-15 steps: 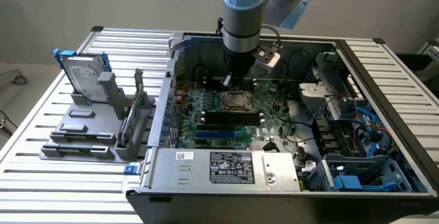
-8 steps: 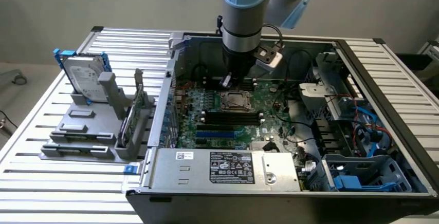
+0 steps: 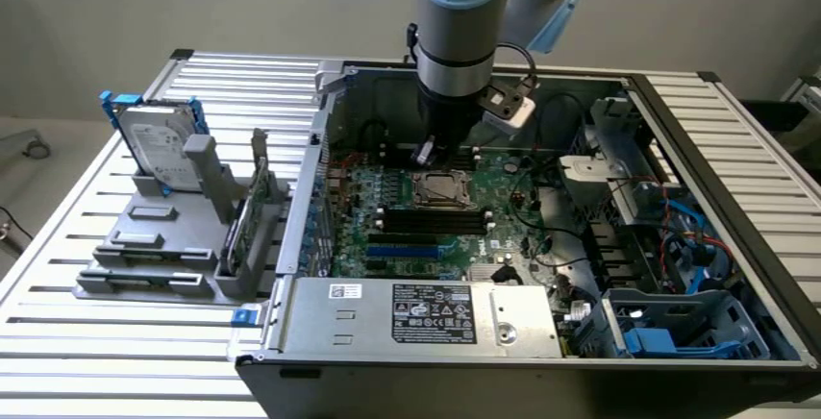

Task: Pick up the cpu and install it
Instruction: 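Install the first cpu locking lever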

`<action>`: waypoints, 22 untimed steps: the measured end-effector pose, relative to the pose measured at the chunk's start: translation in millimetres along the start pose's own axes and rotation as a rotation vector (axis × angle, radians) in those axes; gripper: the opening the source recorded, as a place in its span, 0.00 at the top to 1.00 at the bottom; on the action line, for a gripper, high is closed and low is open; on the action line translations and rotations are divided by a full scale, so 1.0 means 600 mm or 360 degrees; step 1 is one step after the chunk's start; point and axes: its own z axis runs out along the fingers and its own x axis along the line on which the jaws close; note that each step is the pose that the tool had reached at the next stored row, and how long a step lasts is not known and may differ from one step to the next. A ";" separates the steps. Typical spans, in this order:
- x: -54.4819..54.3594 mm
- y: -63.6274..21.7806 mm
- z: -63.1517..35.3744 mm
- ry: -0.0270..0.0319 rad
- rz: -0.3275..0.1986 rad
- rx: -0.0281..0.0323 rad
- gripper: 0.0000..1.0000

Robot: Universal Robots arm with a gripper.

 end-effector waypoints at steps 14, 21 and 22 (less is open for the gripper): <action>-0.047 0.017 -0.023 -0.00051 0.0013 0.00151 0.89; -0.065 0.016 -0.035 -0.00083 0.0024 0.00428 0.89; -0.067 0.016 -0.036 -0.00082 0.0026 0.00468 0.89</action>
